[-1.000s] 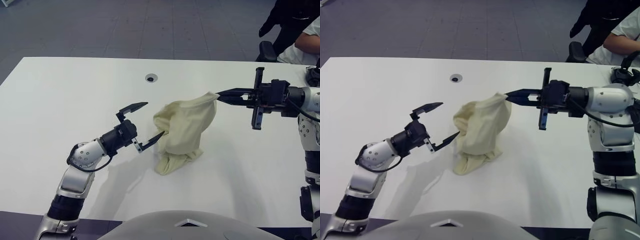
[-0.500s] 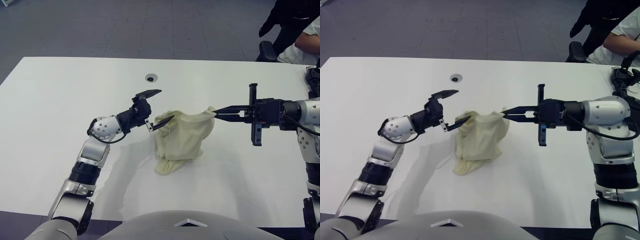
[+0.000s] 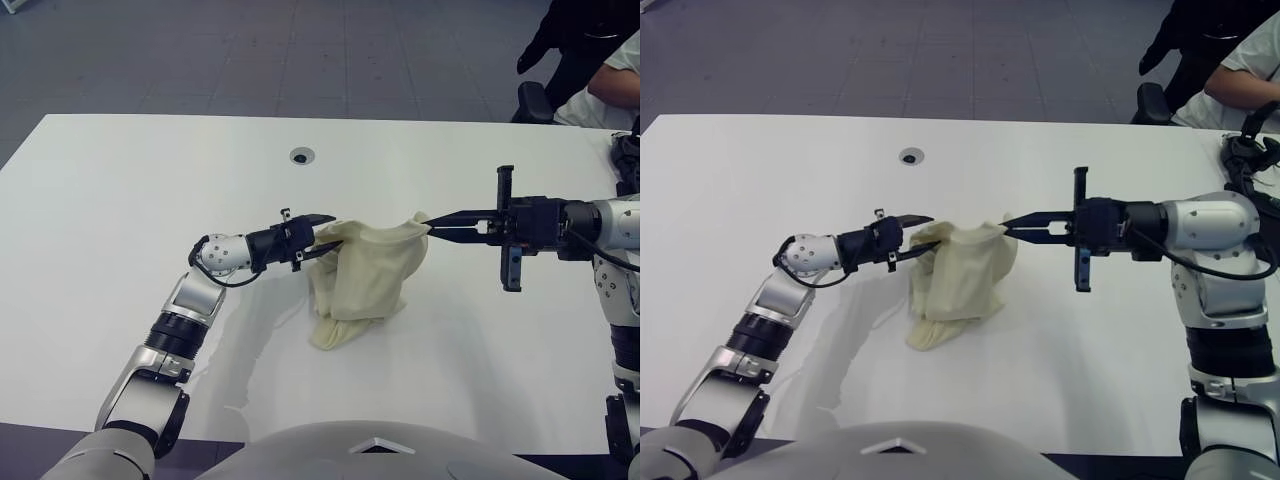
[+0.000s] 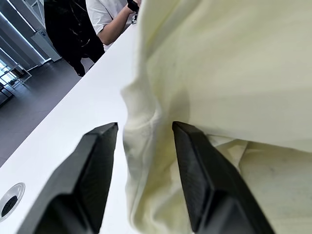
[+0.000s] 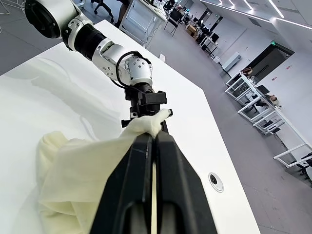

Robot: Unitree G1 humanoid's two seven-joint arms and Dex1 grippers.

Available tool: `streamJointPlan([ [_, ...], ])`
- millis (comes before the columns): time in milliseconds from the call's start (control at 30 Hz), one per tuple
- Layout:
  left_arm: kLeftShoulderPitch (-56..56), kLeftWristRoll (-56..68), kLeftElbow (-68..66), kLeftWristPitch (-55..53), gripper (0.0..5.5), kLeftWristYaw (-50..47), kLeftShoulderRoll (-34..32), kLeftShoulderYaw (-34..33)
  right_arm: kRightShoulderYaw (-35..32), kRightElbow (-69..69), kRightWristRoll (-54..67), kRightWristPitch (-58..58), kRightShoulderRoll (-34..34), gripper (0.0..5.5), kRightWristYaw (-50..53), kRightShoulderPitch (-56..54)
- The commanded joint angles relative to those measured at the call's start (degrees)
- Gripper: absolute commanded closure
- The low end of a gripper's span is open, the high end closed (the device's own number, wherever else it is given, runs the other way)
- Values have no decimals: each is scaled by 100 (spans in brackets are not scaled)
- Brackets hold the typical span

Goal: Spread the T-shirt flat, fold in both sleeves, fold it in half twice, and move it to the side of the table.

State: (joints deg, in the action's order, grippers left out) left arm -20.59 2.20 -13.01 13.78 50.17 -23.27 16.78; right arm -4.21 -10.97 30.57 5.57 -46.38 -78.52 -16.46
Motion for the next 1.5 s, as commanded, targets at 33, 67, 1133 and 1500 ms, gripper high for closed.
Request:
streamJointPlan([
  [33,19,57,103,7,425,43,-20,-66,27,4,-92,69,28,550,25,-93],
  [67,30,71,125,1,443,52,-24,-70,34,33,-119,85,35,550,34,-104],
  [1133,-6614,-3907,-4648,-87,548,-4394,-920,319,1246,6935,-6476,2437,192,550,8315,-5950],
  [1500,-2658,-2971,-694,1553,548,-2668,-1839,848,2357,4765,-4291,4429,-419,550,5157,-2698],
])
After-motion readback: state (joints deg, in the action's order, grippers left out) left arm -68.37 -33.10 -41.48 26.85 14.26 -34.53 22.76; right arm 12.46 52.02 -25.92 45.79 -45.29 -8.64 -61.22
